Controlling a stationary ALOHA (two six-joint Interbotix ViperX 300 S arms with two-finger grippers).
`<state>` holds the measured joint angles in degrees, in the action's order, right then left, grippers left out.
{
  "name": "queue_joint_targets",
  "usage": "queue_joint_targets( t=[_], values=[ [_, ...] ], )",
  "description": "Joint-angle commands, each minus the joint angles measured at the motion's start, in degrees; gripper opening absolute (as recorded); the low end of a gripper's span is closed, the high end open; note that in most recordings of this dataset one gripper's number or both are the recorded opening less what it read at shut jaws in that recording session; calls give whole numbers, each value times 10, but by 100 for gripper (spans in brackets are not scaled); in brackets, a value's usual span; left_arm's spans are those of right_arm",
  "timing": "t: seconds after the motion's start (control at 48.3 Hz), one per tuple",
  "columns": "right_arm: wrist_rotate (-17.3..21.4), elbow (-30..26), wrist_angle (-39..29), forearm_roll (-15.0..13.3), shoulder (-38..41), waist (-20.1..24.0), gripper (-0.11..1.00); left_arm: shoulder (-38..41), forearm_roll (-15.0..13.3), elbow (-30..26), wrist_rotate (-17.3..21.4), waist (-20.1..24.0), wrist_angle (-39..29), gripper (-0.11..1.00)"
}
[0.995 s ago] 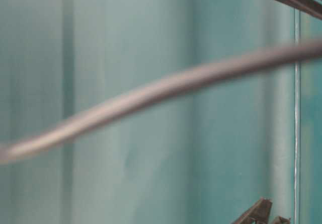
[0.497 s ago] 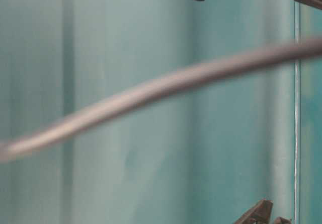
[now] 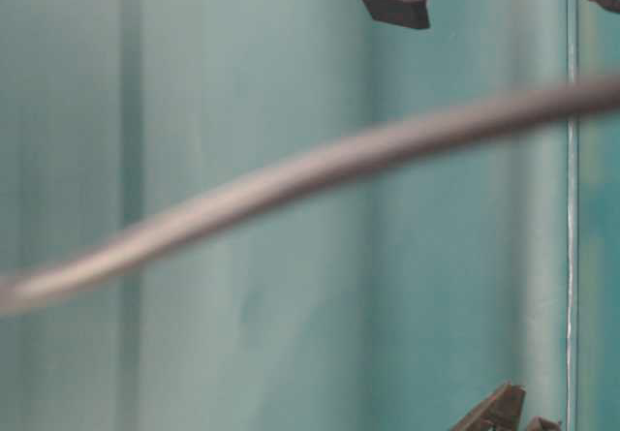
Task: Insert the wire through the hole in the metal fitting marked with a red label.
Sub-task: 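Lower the right gripper onto the grey wire and close on it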
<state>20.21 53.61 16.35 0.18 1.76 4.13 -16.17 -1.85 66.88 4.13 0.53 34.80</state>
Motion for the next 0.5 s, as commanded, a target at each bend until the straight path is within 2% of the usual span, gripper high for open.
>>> queue_joint_targets(
  t=[0.0,0.124,0.207,0.249,0.394,0.477],
  values=[
    [1,-11,4,1,-6,3,53,-4,-2,-4,-1,-1,5,71],
    [1,-11,4,1,-6,3,52,-3,-2,-4,-1,-1,5,71],
    [1,-10,2,1,-5,3,47,-4,-2,-3,-1,-1,5,71],
    [1,-9,1,1,-4,3,41,-4,-2,-2,-1,0,5,71],
    [1,-8,0,1,-1,4,9,-4,-1,-2,-1,0,5,71],
    [1,-8,-3,1,0,4,0,-4,-2,-2,-1,0,5,71]
  ],
)
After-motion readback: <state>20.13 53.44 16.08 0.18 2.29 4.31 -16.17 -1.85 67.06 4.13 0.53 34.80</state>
